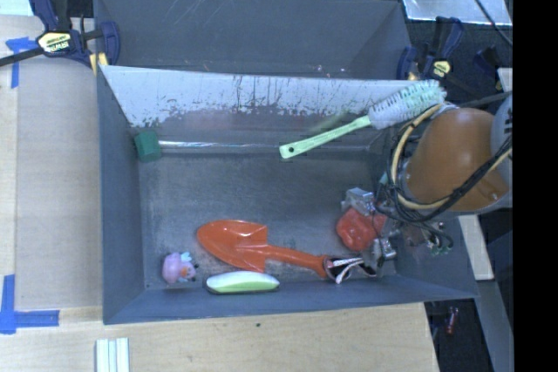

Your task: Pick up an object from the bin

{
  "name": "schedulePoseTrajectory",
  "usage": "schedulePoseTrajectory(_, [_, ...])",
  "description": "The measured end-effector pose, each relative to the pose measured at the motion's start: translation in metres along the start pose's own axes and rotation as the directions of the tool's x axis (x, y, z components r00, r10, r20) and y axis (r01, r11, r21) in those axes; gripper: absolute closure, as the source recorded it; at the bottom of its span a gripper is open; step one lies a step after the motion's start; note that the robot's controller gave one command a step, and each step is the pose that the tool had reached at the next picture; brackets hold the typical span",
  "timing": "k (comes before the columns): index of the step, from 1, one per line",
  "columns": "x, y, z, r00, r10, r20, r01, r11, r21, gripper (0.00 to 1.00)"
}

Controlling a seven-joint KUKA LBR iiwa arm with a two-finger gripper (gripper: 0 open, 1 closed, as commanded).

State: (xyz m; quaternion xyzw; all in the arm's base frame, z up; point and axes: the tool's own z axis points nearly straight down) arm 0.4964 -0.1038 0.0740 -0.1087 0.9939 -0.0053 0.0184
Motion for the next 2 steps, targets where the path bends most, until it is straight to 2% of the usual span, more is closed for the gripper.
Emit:
schedulePoseTrajectory(1, [-0.001, 0.0, -0.037, 1.0, 0.001, -0.003, -0.001, 1.0, -0.002, 1.0])
schedulePoseTrajectory(2, [-0.003, -0.001, -0.064, 1.0, 0.001, 0.008, -0.001, 1.0, 0.002, 1.0])
